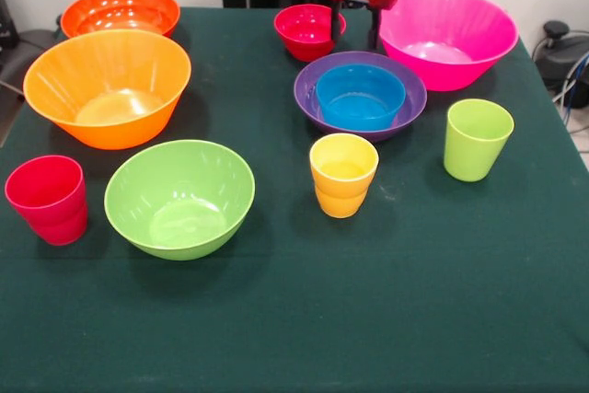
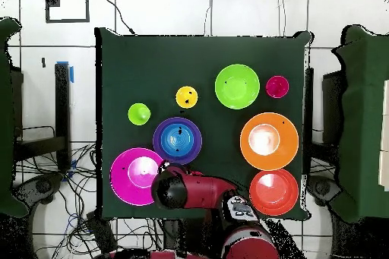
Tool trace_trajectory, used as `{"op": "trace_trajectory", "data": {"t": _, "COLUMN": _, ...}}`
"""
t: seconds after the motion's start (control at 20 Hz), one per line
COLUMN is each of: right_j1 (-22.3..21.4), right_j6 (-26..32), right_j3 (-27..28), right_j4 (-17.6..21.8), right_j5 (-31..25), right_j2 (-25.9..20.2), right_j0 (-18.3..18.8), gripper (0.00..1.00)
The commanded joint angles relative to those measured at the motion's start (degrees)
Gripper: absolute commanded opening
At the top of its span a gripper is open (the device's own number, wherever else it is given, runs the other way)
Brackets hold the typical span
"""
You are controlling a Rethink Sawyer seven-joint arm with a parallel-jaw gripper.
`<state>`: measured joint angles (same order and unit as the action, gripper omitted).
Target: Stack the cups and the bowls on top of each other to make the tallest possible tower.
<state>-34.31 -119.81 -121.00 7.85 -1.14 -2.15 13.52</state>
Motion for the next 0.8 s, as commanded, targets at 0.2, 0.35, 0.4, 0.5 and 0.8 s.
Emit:
{"op": "trace_trajectory", "data": {"t": 0.2, "right_j1": -3.4, "right_j6": -5.0, "right_j3": -1.7, "right_j4": 1.2, "right_j5": -1.7, "right_j2": -6.7, "right_j0": -0.6, "gripper": 1.00}}
{"op": "trace_trajectory", "data": {"t": 0.35, "right_j1": -3.1, "right_j6": -5.4, "right_j3": -2.1, "right_j4": 1.4, "right_j5": -0.7, "right_j2": -7.0, "right_j0": -0.4, "gripper": 1.00}}
{"op": "trace_trajectory", "data": {"t": 0.4, "right_j1": -3.2, "right_j6": -5.3, "right_j3": -2.4, "right_j4": 1.4, "right_j5": -0.8, "right_j2": -7.6, "right_j0": 0.2, "gripper": 1.00}}
{"op": "trace_trajectory", "data": {"t": 0.5, "right_j1": -3.8, "right_j6": -5.7, "right_j3": -3.1, "right_j4": 1.4, "right_j5": -0.2, "right_j2": -7.8, "right_j0": 0.1, "gripper": 1.00}}
{"op": "trace_trajectory", "data": {"t": 0.8, "right_j1": -6.4, "right_j6": -8.7, "right_j3": -5.9, "right_j4": 0.0, "right_j5": 1.7, "right_j2": -5.8, "right_j0": -3.8, "gripper": 1.00}}
